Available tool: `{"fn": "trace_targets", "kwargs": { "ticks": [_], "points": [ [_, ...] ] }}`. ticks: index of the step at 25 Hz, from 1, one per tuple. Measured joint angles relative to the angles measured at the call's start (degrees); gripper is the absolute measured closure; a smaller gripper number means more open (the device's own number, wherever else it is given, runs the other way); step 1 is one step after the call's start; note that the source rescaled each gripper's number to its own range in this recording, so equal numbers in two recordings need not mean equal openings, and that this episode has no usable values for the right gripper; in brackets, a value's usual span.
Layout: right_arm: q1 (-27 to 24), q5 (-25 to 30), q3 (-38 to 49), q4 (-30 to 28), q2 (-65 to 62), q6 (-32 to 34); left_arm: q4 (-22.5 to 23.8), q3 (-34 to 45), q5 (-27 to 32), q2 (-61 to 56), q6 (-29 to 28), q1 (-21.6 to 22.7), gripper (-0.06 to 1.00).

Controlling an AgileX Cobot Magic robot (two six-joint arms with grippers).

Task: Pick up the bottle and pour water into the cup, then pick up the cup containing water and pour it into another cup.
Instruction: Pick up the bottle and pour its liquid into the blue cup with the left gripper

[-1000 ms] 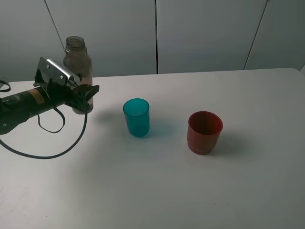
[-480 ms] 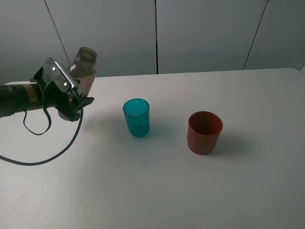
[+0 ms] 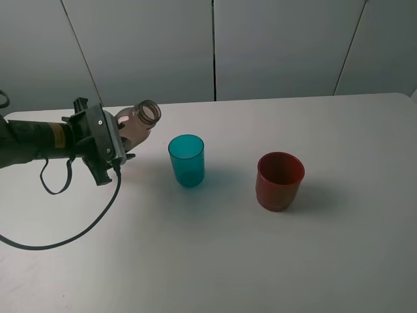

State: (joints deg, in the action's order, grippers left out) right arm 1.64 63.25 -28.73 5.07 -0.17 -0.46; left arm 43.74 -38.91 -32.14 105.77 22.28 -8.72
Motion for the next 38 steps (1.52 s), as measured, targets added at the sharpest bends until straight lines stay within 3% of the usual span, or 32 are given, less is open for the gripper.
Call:
{"fn": "trace_targets", "kwargs": {
  "ticks": [8, 15, 38],
  "points": [
    [0.0, 0.0, 0.0, 0.0, 0.0, 0.0, -7.16, 0.0, 0.79, 0.0, 10.64, -1.34, 0.94],
    [0.0, 0.0, 0.0, 0.0, 0.0, 0.0, -18.37, 0.0, 1.11, 0.0, 26.11, -3.97, 0.94],
    [0.0, 0.0, 0.0, 0.0, 0.0, 0.0, -23.86, -2.97, -1.7, 0.0, 40.76, -5.44, 0.94]
  ]
}}
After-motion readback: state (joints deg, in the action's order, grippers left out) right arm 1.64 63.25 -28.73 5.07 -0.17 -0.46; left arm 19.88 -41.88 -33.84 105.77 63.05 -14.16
